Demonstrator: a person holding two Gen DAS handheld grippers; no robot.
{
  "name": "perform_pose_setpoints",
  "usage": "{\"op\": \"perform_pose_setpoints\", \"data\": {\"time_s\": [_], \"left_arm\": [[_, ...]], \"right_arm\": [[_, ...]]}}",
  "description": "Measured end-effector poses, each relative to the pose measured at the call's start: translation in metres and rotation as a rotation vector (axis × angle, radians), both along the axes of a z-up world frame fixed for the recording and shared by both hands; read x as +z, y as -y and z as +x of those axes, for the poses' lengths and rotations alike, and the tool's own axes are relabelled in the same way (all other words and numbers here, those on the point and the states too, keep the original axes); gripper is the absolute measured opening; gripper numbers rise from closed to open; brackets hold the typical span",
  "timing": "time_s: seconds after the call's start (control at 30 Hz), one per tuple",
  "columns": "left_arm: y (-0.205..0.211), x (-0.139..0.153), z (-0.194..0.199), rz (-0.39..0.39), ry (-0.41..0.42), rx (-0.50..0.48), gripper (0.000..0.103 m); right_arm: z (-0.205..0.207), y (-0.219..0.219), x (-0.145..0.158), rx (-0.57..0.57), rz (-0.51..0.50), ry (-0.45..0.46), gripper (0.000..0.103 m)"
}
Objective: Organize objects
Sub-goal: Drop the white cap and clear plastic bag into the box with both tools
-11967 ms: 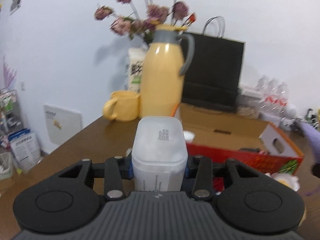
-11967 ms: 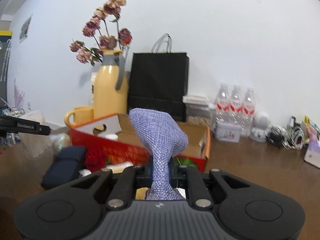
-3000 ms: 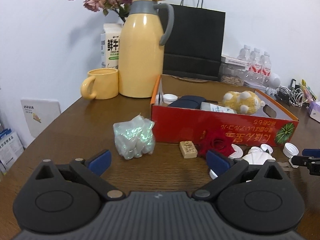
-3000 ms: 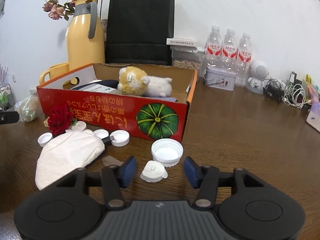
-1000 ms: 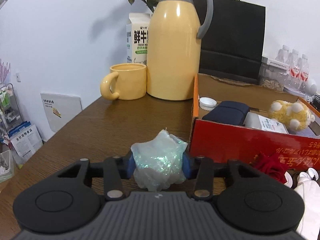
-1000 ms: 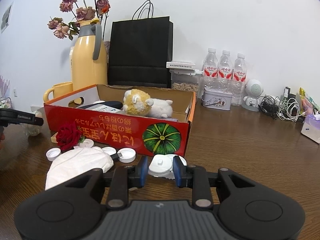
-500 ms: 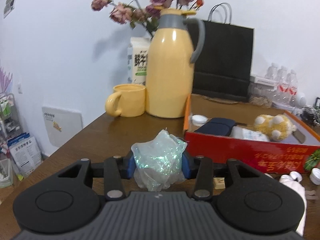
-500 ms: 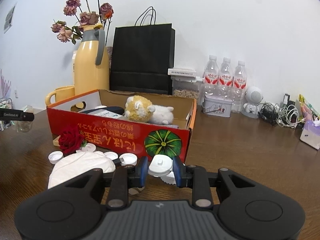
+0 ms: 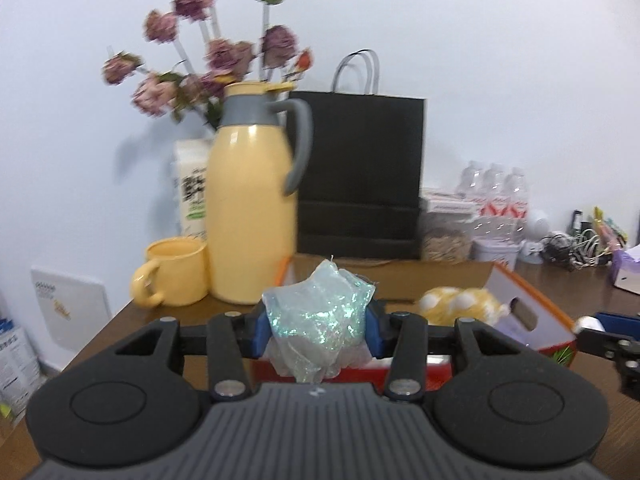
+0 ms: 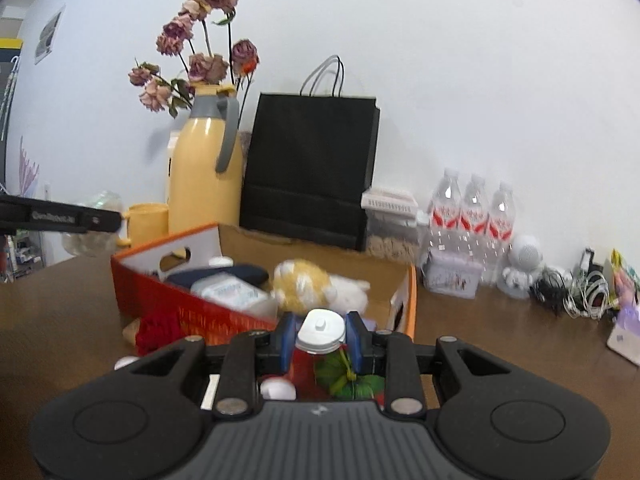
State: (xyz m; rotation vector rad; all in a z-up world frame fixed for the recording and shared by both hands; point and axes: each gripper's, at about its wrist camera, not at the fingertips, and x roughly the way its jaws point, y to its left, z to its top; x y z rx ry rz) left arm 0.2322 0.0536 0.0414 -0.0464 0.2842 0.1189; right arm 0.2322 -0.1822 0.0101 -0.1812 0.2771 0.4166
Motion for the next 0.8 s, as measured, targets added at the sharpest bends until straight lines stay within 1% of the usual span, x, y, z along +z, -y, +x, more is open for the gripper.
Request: {"op": "perform_pose_setpoints", "data": {"time_s": [0.17, 0.3, 0.5, 0.6, 0.67, 0.8], "left_arm": [[0.015, 0.007, 0.027, 0.002, 0.000, -0.027, 0.046], [0.020, 0.009, 0.052, -0.008, -0.010, -0.024, 0.046], [0.014, 0.000, 0.081, -0.046, -0.020, 0.022, 0.046], [0.009, -0.009, 0.094, -0.043, -0.060, 0.021, 0.046], [0.007, -0.015, 0.099, -0.044, -0.086, 0.013, 0.046], [0.006, -0.020, 0.101, -0.043, -0.108, -0.003, 0.047]], "right_arm": [[0.027, -0.014, 0.012, 0.001, 0.021, 0.004, 0.026], [0.051, -0.022, 0.014, -0.015, 0.045, -0.021, 0.026], [0.080, -0.022, -0.001, -0.058, 0.059, -0.068, 0.026], [0.089, -0.018, -0.010, -0.047, 0.075, -0.088, 0.026], [0.092, -0.018, -0.015, -0.049, 0.066, -0.101, 0.026], [0.095, -0.020, -0.021, -0.047, 0.052, -0.119, 0.026]]}}
